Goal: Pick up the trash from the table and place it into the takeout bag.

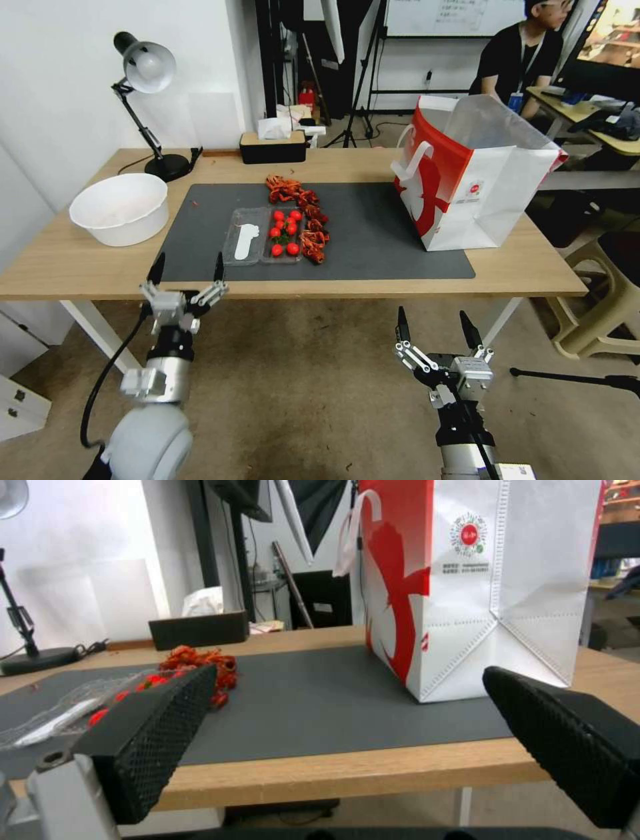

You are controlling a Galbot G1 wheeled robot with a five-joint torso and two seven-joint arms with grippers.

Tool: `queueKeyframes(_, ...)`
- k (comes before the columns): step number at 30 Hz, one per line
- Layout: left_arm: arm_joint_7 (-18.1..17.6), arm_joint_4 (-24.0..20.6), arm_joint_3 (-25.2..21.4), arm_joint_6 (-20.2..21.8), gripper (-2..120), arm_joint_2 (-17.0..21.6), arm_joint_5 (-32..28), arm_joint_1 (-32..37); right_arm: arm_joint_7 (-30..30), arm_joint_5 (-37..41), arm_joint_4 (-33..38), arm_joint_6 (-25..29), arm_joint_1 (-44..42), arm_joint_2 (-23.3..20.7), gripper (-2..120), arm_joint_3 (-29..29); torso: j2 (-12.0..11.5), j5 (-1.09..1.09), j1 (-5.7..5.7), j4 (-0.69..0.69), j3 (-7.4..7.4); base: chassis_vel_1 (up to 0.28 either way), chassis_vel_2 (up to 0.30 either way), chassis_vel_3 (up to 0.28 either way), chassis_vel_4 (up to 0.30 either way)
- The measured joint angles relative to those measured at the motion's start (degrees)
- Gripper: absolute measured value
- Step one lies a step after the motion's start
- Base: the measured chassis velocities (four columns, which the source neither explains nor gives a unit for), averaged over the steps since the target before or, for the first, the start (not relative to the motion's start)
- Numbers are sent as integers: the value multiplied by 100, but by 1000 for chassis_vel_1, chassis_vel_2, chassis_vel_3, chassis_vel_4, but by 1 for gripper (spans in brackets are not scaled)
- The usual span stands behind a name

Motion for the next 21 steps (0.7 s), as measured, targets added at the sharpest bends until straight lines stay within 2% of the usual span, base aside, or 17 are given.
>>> queueKeyframes(9,-25,-124,-338,25,100,-269,-99,673,15,13,35,0,-6,-30,100,-6,0,0,0,0,1,0,0,0,0)
queueKeyframes(21,133,-59,-348,-3,100,-258,-292,821,31,11,146,-1,-57,65,100,48,0,0,0,-1,0,0,0,0,0)
